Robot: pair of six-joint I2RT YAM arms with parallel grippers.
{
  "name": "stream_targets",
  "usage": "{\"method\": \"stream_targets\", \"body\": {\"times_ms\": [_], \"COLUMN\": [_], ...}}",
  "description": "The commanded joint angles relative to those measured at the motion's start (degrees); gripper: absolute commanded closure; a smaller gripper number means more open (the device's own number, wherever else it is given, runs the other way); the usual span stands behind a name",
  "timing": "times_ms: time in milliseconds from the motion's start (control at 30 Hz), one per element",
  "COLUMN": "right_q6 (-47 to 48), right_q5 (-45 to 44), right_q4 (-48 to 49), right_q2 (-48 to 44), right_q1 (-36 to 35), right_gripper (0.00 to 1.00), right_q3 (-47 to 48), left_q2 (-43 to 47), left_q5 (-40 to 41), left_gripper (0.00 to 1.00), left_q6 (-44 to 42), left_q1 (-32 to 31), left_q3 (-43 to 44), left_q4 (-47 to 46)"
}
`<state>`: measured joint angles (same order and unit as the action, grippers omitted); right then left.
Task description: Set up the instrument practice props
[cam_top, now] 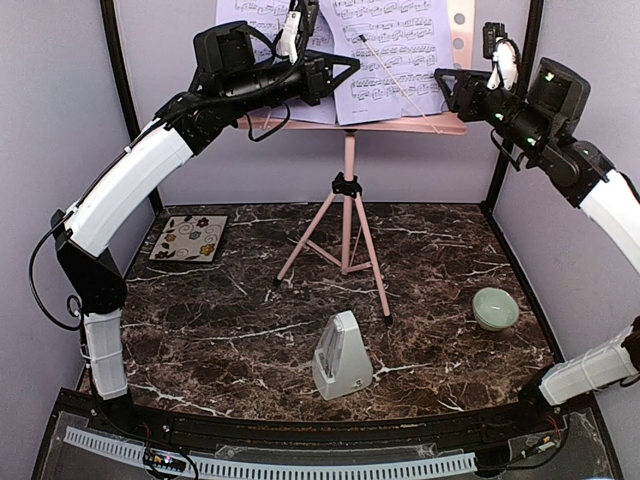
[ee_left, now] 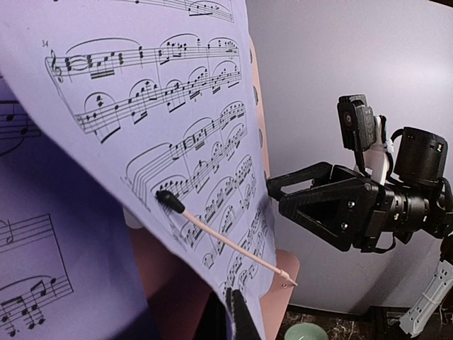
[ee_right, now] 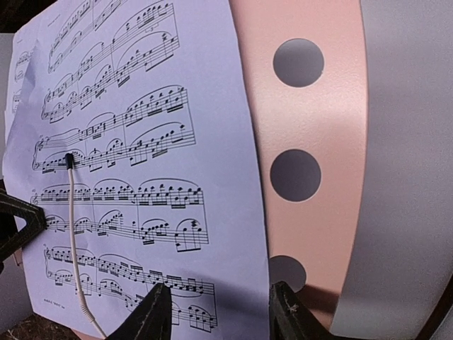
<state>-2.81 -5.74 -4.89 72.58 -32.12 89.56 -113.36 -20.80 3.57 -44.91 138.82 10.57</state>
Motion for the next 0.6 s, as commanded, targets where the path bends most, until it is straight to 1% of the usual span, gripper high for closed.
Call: {"method": "stream_targets", "body": {"times_ms": [0, 200, 267, 367, 433, 567], "right_q6": [-0.9, -0.5, -0.6, -1.1, -1.4, -1.3], "right_q5": [-0.1, -1.4, -1.3, 0.1, 0.5, 1.2], "right_q4": [3.8, 3.7, 3.5, 3.6, 3.7, 4.0], "right_q2": [0.8, 1.4, 1.6, 1.5, 1.4, 0.6], "right_q1": [0.4, 0.4, 0.4, 0.4, 0.4, 0.4], "right_gripper": [0.51, 0.5, 0.52, 0.61, 0.72, 0.84], "right_q3": [2.8, 3.3, 3.3, 2.8, 2.7, 2.3], "left_q2": [0.3, 0.4, 0.3, 0.3, 0.3, 0.2], "left_q5": [-1.2, -1.3, -1.4, -1.2, -1.1, -0.8], "left_gripper": [1.0, 1.0, 1.0, 1.0, 1.0, 1.0], "left_q6": [-1.0, -1.4, -1.5, -1.6, -1.7, -1.6], "left_q1": [0.3, 0.2, 0.3, 0.2, 0.3, 0.3], "left_q3": [1.9, 1.9, 1.9, 1.9, 1.9, 1.8], "left_q4": [-0.3, -0.7, -0.9, -1.1, -1.2, -1.4]}}
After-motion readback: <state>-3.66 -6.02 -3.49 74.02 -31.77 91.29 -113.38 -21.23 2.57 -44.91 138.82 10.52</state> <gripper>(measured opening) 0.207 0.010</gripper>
